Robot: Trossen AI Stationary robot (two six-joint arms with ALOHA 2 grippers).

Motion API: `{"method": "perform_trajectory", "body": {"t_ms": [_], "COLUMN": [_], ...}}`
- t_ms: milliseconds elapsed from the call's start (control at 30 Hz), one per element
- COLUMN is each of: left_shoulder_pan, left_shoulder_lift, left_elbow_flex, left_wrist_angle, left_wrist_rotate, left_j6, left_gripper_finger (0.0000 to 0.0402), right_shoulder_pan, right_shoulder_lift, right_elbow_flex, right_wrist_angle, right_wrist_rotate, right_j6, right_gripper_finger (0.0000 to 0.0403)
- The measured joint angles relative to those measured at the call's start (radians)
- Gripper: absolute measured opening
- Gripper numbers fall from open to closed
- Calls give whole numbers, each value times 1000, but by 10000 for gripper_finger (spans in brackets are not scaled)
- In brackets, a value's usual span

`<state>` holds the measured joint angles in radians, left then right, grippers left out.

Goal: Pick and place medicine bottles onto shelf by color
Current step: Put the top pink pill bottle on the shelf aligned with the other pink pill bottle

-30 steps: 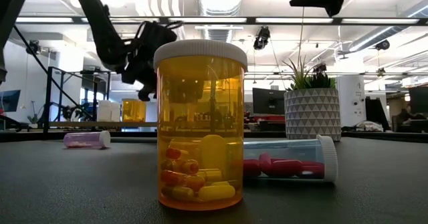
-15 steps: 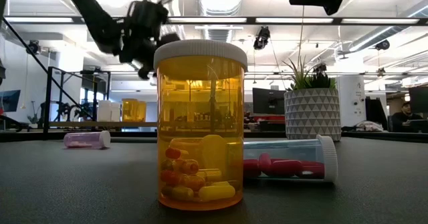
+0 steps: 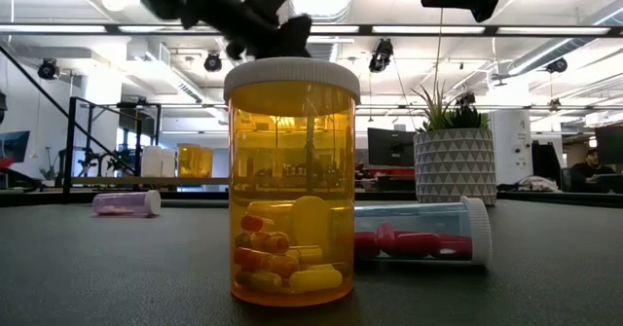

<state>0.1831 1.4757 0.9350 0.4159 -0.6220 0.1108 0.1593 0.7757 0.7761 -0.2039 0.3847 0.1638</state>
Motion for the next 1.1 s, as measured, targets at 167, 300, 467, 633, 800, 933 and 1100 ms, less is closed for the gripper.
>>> {"method": "perform_trajectory", "body": {"t_ms": [167, 300, 467, 633, 800, 933, 1100], "left_shoulder_pan": [-72, -133, -233, -339, -401, -403, -380], "left_shoulder_lift": [0, 4, 10, 10, 10, 5, 6], "left_elbow_flex": [110, 190, 217, 218, 218, 218, 218], "left_wrist_angle": [-201, -450, -602, -735, -957, -1125, -1313], "left_wrist_rotate": [0, -1, 0, 1, 145, 412, 604], "left_j6": [-53, -261, -579, -817, -940, -918, -857], "left_gripper_finger": [179, 179, 179, 179, 179, 179, 179], "right_shoulder_pan": [0, 0, 0, 0, 0, 0, 0], "right_shoulder_lift": [0, 0, 0, 0, 0, 0, 0], "right_elbow_flex": [0, 0, 0, 0, 0, 0, 0], "right_wrist_angle": [0, 0, 0, 0, 0, 0, 0], "right_wrist_rotate": [0, 0, 0, 0, 0, 0, 0], "right_j6": [0, 0, 0, 0, 0, 0, 0], "right_gripper_finger": [217, 217, 217, 217, 217, 217, 217]}}
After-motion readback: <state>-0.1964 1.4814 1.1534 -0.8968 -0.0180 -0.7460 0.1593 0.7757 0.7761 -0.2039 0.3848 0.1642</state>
